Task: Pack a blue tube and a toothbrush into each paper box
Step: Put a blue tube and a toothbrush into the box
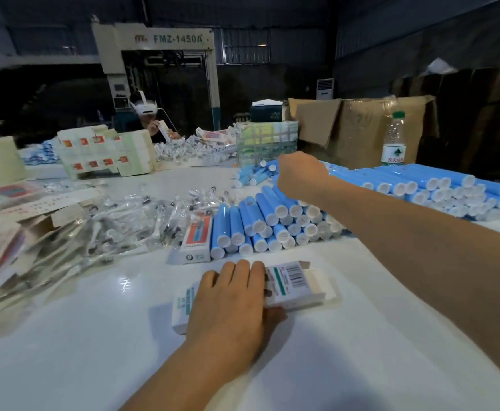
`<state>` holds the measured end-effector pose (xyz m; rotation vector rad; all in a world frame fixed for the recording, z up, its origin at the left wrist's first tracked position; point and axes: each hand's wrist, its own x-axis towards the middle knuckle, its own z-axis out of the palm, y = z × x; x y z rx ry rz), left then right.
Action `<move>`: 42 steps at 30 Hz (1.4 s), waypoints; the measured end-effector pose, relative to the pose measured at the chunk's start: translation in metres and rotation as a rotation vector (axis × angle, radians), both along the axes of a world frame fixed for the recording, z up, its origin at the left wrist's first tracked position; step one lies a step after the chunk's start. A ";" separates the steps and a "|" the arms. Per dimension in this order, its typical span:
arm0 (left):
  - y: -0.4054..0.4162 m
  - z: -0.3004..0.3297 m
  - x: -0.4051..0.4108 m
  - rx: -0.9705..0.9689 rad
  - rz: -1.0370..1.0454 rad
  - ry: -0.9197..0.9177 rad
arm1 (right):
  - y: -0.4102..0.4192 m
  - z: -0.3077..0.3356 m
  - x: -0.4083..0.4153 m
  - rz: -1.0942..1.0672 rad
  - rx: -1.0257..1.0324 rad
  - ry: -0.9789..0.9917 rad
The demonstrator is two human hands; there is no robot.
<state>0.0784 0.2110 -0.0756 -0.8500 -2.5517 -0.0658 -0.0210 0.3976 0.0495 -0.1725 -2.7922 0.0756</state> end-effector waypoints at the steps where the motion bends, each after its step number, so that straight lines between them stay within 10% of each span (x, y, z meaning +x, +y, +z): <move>1: 0.000 0.000 -0.001 0.004 0.002 -0.008 | -0.002 -0.002 -0.009 -0.025 0.067 -0.039; 18: -0.001 -0.001 -0.006 0.051 0.006 0.004 | -0.002 -0.001 -0.039 -0.110 0.197 -0.177; 26: -0.005 0.003 -0.008 0.027 0.061 0.008 | 0.011 0.016 0.047 0.043 -0.394 0.254; 32: -0.001 0.009 0.000 0.154 0.036 0.093 | 0.029 -0.048 0.124 0.225 -1.209 0.488; 42: 0.003 0.005 0.004 0.136 0.089 0.061 | 0.028 -0.095 0.128 0.254 -1.576 0.563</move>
